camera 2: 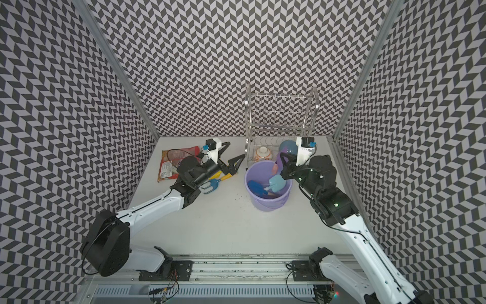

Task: Organize the gardening tools
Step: Place the gardening tool in the container.

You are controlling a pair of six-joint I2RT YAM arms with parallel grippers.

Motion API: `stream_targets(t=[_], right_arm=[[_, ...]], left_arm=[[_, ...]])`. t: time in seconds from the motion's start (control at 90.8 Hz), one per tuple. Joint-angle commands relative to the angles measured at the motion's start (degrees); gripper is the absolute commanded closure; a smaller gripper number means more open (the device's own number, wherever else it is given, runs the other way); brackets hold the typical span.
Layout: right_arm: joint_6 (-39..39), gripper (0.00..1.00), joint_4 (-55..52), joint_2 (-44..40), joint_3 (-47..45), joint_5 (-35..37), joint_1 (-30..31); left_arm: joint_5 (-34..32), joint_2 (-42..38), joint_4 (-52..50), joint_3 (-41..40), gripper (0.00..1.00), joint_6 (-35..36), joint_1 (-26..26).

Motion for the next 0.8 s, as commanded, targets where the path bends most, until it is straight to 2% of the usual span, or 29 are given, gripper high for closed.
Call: stream_targets(t=[0.0,0.22,0.397,0.617,0.793], right_arm=[[-1.5,1.00,7.8,1.6,-2.3,0.0,-0.1],[1.1,1.00,11.6,6.1,-3.9,-6.2,0.2],[2.7,1.00,12.2,9.0,-6.2,-7.4,0.2],[4.0,1.00,15.5,11.7,-10.4,-8.6,0.2],[4.4,0.94,15.7,12.5,-12.5,-7.6,0.2]], left_arm=[[-6.1,1.2,-1.7,0.7,0.00,-7.0,1.7],[-13.4,2.9,-7.8,1.4,0.00,-11.9,4.7],[-14.1,4.6,-9.6,1.6,0.00,-15.9,6.8],[-14.3,6.8,-9.9,1.6,0.00,-17.8,7.6],[-16.2,7.2,-10.9,1.5,0.00,-18.3,7.9]])
